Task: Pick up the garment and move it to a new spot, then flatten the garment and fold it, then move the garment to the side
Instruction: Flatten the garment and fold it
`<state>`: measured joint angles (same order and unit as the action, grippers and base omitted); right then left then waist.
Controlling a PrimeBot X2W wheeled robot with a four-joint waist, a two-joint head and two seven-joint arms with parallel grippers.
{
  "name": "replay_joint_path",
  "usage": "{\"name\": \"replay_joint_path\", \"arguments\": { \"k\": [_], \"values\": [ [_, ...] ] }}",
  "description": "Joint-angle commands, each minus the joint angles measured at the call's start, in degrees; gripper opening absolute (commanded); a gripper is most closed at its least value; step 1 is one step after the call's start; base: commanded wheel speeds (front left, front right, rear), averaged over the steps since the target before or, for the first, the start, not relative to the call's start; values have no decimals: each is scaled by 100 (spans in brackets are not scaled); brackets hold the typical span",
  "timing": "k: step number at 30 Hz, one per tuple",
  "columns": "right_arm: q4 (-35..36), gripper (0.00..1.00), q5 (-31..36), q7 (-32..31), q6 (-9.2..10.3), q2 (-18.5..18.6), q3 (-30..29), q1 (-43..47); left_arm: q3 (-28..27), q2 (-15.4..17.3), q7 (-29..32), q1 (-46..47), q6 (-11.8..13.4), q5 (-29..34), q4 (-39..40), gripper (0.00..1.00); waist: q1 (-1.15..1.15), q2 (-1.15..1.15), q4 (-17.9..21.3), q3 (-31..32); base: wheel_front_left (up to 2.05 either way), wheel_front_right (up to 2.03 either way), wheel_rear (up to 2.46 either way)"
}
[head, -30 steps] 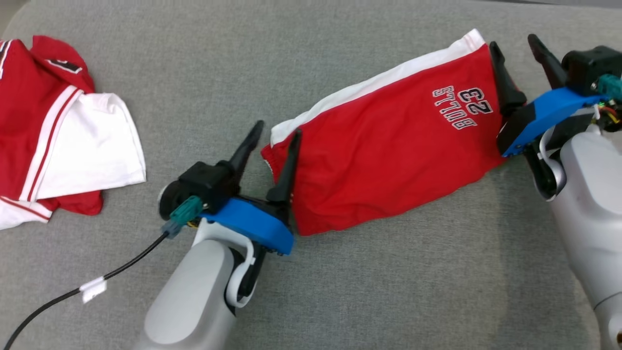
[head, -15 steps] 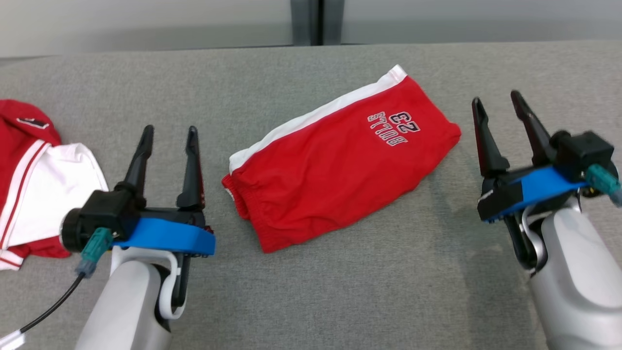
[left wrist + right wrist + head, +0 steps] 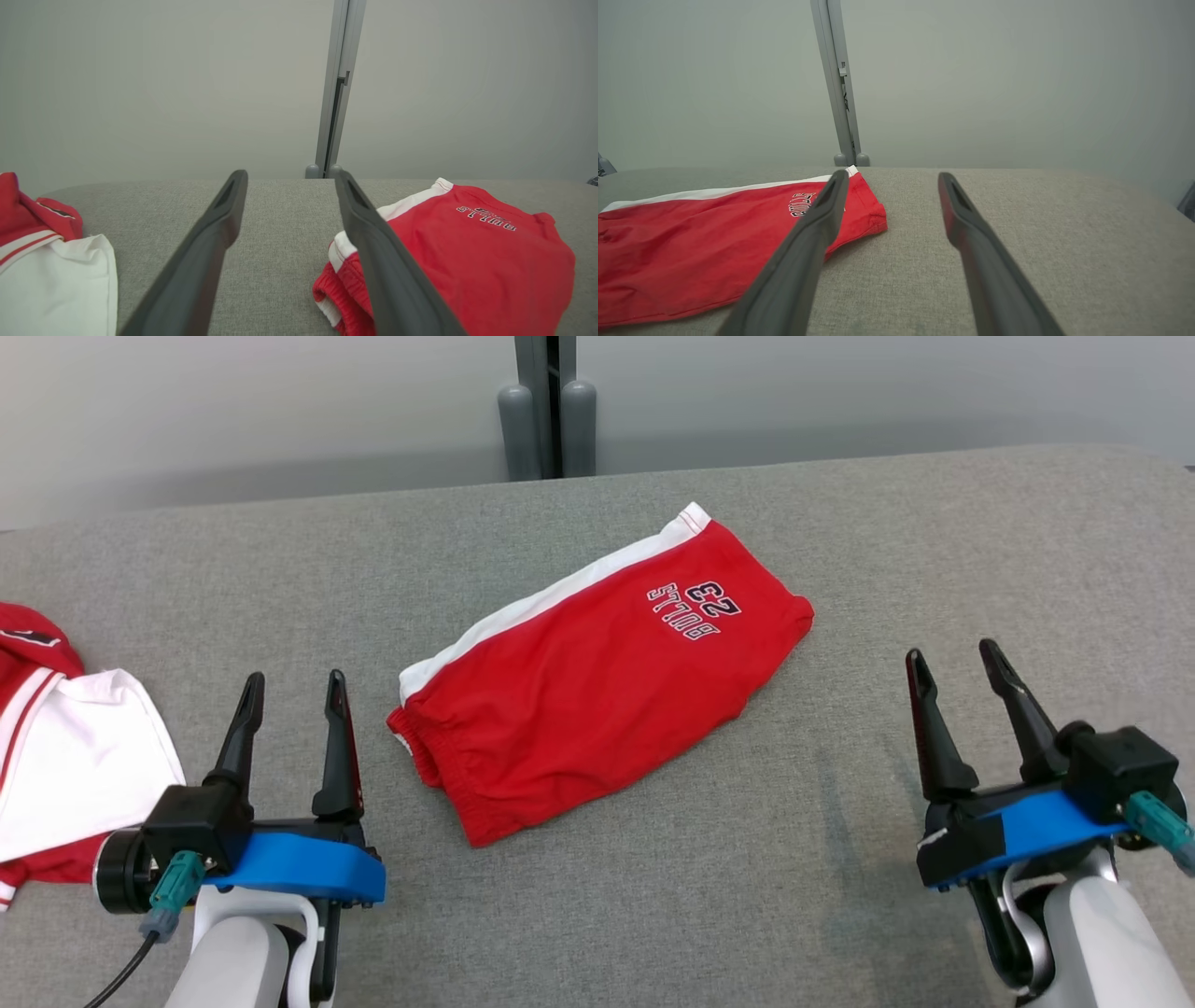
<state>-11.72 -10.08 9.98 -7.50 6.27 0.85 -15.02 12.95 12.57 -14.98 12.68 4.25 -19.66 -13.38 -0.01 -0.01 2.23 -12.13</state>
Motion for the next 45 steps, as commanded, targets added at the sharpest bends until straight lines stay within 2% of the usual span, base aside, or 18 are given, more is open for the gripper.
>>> {"name": "replay_joint_path", "arguments": {
  "k": [1, 7, 16, 26, 33, 38, 39, 40, 45],
  "values": [
    [113, 100, 42, -45, 2, -29, -32, 152, -28, 40, -26, -72, 35, -8, -6, 100, 1, 1, 16, 19, 0, 0, 0],
    [526, 100, 97, -268, 2, -125, -88, 441, -47, 70, 10, -173, 99, -34, -42, 100, 1, 1, 45, 55, 0, 0, 0],
    [734, 100, 121, -429, 2, -168, -143, 561, 23, 89, 105, -225, 183, -24, 36, 100, 1, 1, 27, 74, 0, 0, 0],
    [741, 100, 19, -589, 2, 18, -222, 246, 135, 104, 108, 51, 140, 19, 148, 100, 1, 1, -157, -243, 0, 0, 0],
    [82, 100, -159, -789, 2, 360, -62, -441, 272, 48, 60, 498, 15, 126, 272, 100, 1, 1, -547, -769, 0, 0, 0],
    [-833, 100, -286, -946, 2, 645, 116, -1102, 389, -26, 17, 777, -72, 222, 280, 100, 1, 1, -869, -1015, 0, 0, 0],
    [-833, 100, -286, -946, 2, 645, 116, -1102, 389, -26, 17, 777, -72, 222, 280, 100, 1, 1, -869, -1015, 0, 0, 0],
    [-1223, 100, -338, -1004, 2, 718, 171, -1361, 400, -50, 8, 860, -105, 240, 244, 100, 1, 1, -982, -1055, 0, 0, 0],
    [-2105, 100, -448, -1091, 2, 894, 254, -1941, 417, -120, -21, 974, -162, 289, 183, 100, 1, 1, -1178, -1085, 0, 0, 0]
  ]
}}
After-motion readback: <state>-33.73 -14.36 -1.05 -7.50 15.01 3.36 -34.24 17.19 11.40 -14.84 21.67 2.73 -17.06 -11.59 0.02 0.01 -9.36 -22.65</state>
